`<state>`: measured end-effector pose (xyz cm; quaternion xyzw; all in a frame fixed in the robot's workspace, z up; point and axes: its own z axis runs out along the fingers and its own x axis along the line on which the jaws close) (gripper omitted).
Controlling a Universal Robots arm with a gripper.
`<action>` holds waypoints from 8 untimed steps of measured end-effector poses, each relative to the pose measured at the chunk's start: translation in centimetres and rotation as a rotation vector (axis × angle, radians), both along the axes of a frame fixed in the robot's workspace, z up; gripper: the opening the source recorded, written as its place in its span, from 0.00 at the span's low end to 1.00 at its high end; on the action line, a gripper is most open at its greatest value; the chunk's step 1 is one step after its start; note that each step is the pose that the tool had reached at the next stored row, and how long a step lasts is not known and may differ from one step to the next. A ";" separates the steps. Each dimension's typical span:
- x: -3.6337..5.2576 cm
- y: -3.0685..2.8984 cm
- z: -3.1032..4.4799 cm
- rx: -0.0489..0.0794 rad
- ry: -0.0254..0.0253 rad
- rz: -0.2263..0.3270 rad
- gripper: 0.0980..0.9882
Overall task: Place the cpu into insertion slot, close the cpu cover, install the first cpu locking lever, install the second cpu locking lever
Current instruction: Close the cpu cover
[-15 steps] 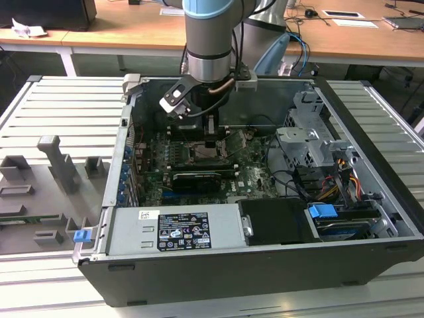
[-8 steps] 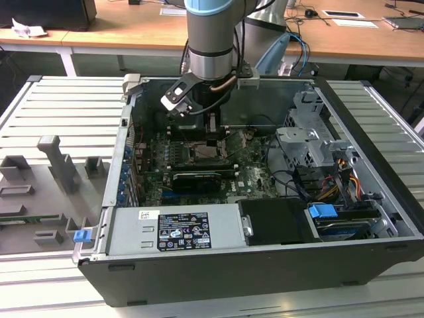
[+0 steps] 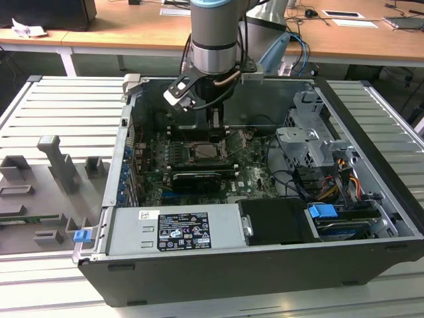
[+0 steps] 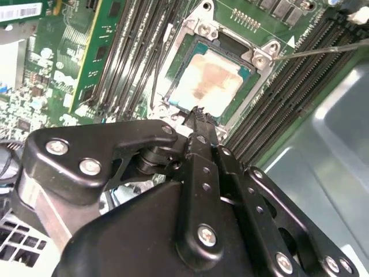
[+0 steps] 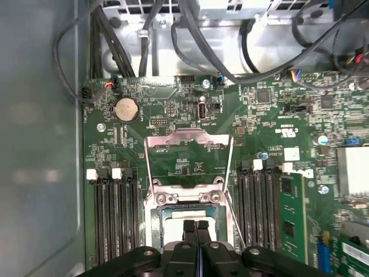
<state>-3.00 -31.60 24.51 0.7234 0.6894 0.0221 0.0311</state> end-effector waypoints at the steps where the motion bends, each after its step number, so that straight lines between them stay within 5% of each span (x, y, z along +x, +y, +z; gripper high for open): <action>1: 0.00 0.00 0.47 0.000 0.0000 0.000 0.01; 4: 0.00 0.00 2.05 0.000 0.0001 0.000 0.01; 8: 0.46 0.00 2.10 0.000 0.0001 0.000 0.01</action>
